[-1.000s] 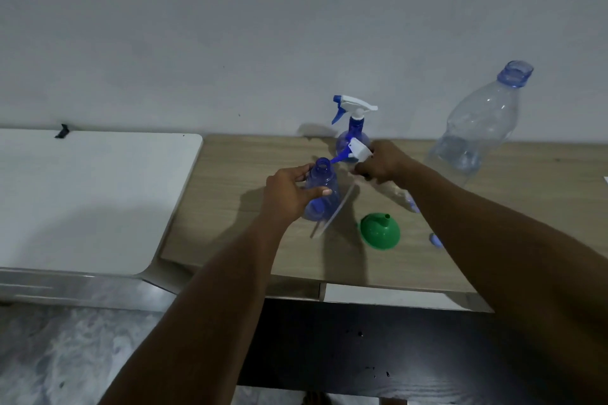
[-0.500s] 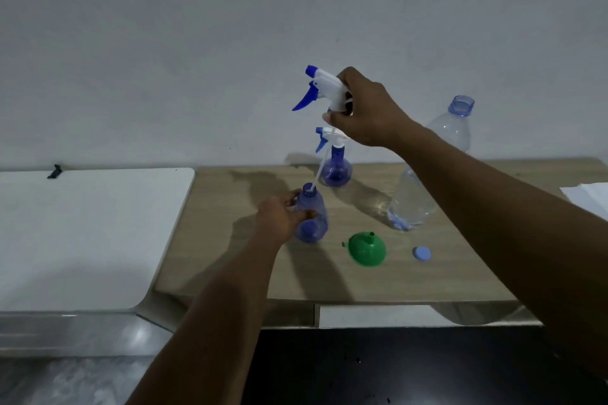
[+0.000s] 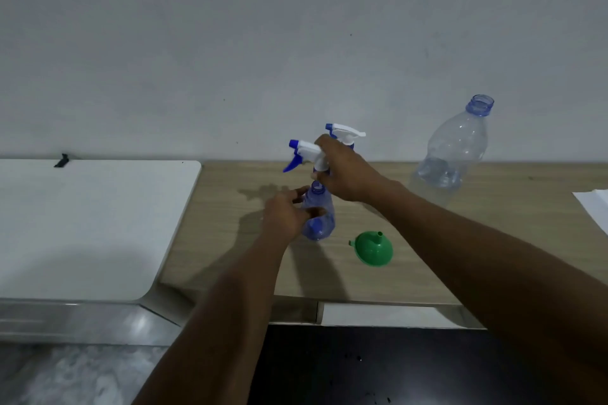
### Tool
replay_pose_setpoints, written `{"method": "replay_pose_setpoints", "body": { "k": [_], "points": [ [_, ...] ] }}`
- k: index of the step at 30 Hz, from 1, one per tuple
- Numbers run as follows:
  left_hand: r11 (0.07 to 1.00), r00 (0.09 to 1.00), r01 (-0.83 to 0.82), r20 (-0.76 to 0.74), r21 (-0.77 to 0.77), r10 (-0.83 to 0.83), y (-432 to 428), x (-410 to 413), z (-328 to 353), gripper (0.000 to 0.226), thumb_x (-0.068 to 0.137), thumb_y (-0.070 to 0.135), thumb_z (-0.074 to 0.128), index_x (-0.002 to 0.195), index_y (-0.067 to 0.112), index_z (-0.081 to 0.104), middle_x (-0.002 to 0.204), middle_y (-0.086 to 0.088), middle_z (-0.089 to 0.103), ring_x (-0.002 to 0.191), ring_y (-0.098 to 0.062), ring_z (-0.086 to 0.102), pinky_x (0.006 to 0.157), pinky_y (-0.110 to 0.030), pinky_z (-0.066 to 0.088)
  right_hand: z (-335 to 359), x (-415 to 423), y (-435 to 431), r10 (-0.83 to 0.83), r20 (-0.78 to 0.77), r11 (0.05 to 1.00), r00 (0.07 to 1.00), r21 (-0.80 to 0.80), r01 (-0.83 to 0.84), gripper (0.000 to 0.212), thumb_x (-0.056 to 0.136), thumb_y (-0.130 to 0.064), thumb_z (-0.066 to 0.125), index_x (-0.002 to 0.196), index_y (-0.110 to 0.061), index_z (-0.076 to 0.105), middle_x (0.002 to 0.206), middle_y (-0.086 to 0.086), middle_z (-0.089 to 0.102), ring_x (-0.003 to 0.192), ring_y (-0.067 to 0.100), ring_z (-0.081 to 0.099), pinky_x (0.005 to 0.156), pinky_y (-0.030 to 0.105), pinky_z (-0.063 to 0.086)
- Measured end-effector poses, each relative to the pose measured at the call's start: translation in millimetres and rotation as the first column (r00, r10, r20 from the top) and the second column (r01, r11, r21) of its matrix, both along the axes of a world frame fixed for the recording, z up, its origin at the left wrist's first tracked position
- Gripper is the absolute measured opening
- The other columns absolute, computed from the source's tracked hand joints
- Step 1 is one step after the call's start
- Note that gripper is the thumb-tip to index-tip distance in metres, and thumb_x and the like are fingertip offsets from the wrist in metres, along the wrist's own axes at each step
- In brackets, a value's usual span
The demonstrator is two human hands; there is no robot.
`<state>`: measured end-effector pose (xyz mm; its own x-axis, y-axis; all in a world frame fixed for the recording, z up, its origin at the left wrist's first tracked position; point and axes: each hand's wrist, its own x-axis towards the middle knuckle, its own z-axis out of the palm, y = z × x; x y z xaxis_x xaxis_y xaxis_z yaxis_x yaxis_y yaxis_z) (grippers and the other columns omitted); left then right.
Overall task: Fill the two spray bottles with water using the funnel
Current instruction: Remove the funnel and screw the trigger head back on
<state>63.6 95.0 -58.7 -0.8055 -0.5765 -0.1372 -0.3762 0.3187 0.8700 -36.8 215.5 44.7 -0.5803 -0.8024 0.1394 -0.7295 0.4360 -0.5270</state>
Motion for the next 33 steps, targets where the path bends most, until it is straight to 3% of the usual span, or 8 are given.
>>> {"method": "replay_pose_setpoints", "body": {
  "k": [6, 11, 18, 22, 25, 28, 33],
  "points": [
    [0.999, 1.0, 0.015, 0.007, -0.047, -0.015, -2.3, -0.1, -2.9, 0.063, 0.068, 0.037, 0.09, 0.126, 0.026, 0.069, 0.112, 0.003, 0.075, 0.103, -0.013, 0.069, 0.092, -0.032, 0.052, -34.3, 3.9, -0.9, 0.047, 0.024, 0.996, 0.999, 0.07, -0.048, 0.033, 0.086, -0.014, 0.063, 0.115, -0.013, 0.047, 0.106, 0.006, 0.059, 0.092, 0.026, 0.058, 0.08, 0.049, 0.052],
    [0.998, 1.0, 0.021, 0.019, -0.062, -0.02, -2.6, 0.1, -4.4, 0.065, 0.064, 0.044, 0.09, 0.123, 0.026, 0.07, 0.111, 0.003, 0.075, 0.103, -0.016, 0.069, 0.095, -0.04, 0.054, -39.7, 0.8, -3.1, 0.027, 0.015, 0.997, 1.0, 0.072, -0.028, 0.037, 0.088, -0.014, 0.064, 0.119, -0.009, 0.046, 0.108, 0.01, 0.06, 0.093, 0.025, 0.058, 0.078, 0.042, 0.052],
    [0.999, 1.0, 0.0, 0.021, -0.053, 0.001, -1.7, 0.1, -9.1, 0.053, 0.065, 0.041, 0.09, 0.111, 0.019, 0.074, 0.106, 0.001, 0.075, 0.099, -0.018, 0.07, 0.093, -0.044, 0.054, -49.5, 1.7, -6.0, -0.014, -0.141, 1.0, 0.99, -0.005, 0.013, 0.038, 0.081, -0.026, 0.071, 0.109, -0.01, 0.05, 0.098, 0.004, 0.055, 0.086, 0.02, 0.051, 0.072, 0.033, 0.045],
    [0.997, 0.999, 0.044, 0.024, -0.062, -0.043, -2.8, 0.3, -7.2, 0.058, 0.065, 0.045, 0.089, 0.116, 0.023, 0.073, 0.106, 0.005, 0.076, 0.099, -0.015, 0.07, 0.093, -0.041, 0.055, -45.1, 1.0, -4.5, 0.021, 0.018, 1.0, 1.0, -0.007, -0.02, 0.035, 0.086, -0.016, 0.065, 0.117, -0.011, 0.05, 0.099, 0.005, 0.059, 0.086, 0.021, 0.059, 0.073, 0.035, 0.051],
    [0.996, 0.998, 0.052, 0.032, -0.069, -0.05, -2.3, 0.1, -7.5, 0.063, 0.062, 0.051, 0.089, 0.116, 0.023, 0.072, 0.109, 0.005, 0.075, 0.101, -0.015, 0.069, 0.094, -0.041, 0.055, -49.7, 3.8, -5.3, -0.035, -0.026, 0.999, 0.999, -0.014, 0.035, 0.033, 0.087, -0.019, 0.069, 0.113, -0.011, 0.051, 0.103, 0.007, 0.06, 0.09, 0.023, 0.058, 0.076, 0.038, 0.053],
    [0.997, 0.999, 0.032, 0.021, -0.064, -0.03, -1.8, 0.9, -8.3, 0.058, 0.067, 0.044, 0.088, 0.116, 0.02, 0.072, 0.112, 0.002, 0.074, 0.103, -0.016, 0.068, 0.095, -0.038, 0.054, -50.1, 5.1, -3.3, -0.029, -0.072, 0.999, 0.997, -0.024, 0.027, 0.039, 0.084, -0.021, 0.07, 0.116, -0.011, 0.05, 0.105, 0.005, 0.054, 0.092, 0.019, 0.051, 0.076, 0.034, 0.048],
    [0.995, 0.998, 0.062, 0.026, -0.079, -0.06, -1.0, 0.6, -8.3, 0.059, 0.066, 0.047, 0.088, 0.118, 0.025, 0.072, 0.109, 0.004, 0.075, 0.101, -0.014, 0.069, 0.093, -0.039, 0.055, -48.2, 4.5, -2.1, -0.015, 0.005, 1.0, 1.0, -0.014, 0.015, 0.036, 0.088, -0.014, 0.068, 0.118, -0.009, 0.05, 0.108, 0.007, 0.058, 0.093, 0.021, 0.056, 0.077, 0.033, 0.05]
  ]
}}
